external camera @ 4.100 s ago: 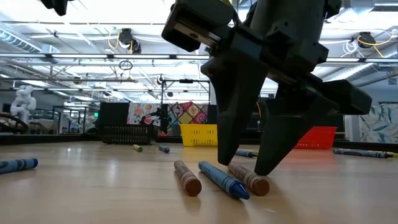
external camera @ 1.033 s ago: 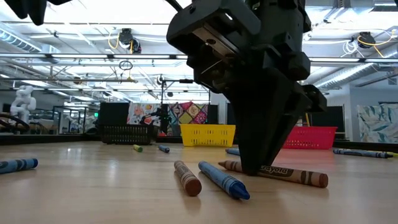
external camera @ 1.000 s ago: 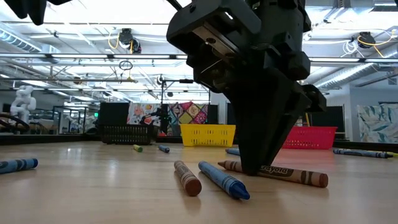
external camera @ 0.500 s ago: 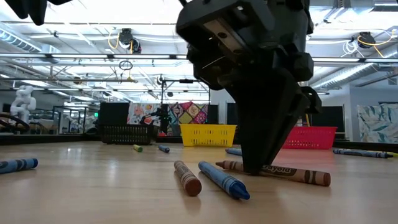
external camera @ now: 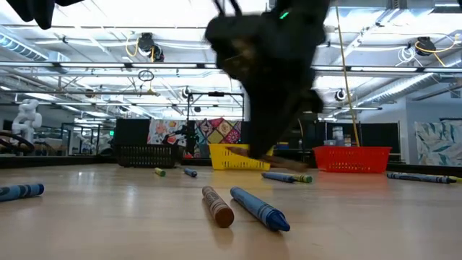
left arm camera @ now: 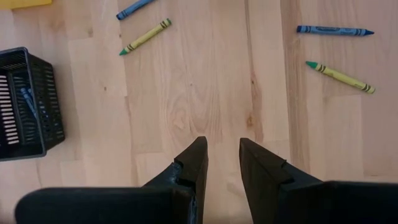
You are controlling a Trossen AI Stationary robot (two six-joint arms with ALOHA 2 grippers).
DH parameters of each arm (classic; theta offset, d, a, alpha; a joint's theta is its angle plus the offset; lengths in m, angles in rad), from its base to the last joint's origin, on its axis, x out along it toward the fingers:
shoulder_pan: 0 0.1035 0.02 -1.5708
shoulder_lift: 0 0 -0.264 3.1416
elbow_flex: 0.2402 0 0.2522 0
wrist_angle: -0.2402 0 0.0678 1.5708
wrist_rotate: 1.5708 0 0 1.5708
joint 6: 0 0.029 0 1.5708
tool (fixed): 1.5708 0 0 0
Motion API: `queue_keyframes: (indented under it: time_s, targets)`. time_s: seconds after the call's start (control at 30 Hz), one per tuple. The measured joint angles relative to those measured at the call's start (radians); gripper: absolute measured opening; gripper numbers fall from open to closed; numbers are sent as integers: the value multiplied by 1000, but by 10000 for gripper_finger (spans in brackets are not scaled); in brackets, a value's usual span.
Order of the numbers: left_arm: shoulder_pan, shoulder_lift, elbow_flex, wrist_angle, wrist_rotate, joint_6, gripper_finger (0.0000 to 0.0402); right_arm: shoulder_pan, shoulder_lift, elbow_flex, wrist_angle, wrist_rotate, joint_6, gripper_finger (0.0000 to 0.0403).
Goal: Sort crayons
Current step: Put the brown crayon into the yellow bin
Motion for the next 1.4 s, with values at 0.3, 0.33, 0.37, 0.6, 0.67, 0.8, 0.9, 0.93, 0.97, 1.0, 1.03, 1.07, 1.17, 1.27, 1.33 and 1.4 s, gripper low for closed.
queue_keyframes:
  time_s: [0.3, 0.33, 0.37, 0.6, 0.67, 0.8, 0.9, 0.93, 0.97, 1.0, 1.03, 1.07, 1.17, 1.27, 1.33, 1.4]
  targets:
    - [0, 0, 0, 59, 0, -27, 88, -161, -6, 2, 100, -41, -253, 0]
    - [0, 0, 0, 64, -3, -38, 88, -180, -7, 2, 117, -49, -279, 0]
    - [0, 0, 0, 63, -9, -51, 88, -199, -8, 3, 138, -61, -302, 0]
    - [0, 0, 0, 53, -81, -151, 88, -306, -8, 4, 206, -99, -448, 0]
    - [0, 0, 0, 54, -83, -161, 88, -336, -8, 4, 196, -98, -483, 0]
    - [0, 0, 0, 54, -83, -192, 88, -391, -10, 4, 191, -102, -538, 0]
    - [0, 0, 0, 54, -83, -211, 88, -428, -24, 4, 186, -149, -581, 0]
    - [0, 0, 0, 54, -83, -211, 88, -441, -33, 4, 182, -167, -596, 0]
    - [0, 0, 0, 54, -83, -211, 88, -453, -43, 4, 177, -180, -611, 0]
    - [0, 0, 0, 54, -83, -211, 88, -466, -57, 4, 170, -186, -627, 0]
    - [0, 0, 0, 54, -85, -219, 88, -482, -71, 4, 160, -196, -645, 0]
    - [0, 0, 0, 54, -91, -232, 88, -497, -88, 4, 150, -206, -660, 0]
    - [1, 0, 0, 54, -108, -270, 88, -546, -148, 4, 116, -248, -705, 0]
    - [1, 0, 0, 54, -113, -307, 88, -600, -205, 5, 83, -303, -751, 0]
    - [1, 0, 0, 54, -113, -327, 88, -637, -236, 5, 71, -338, -776, 0]
    - [1, 0, 0, 53, -113, -341, 88, -669, -261, 5, 49, -361, -803, 0]
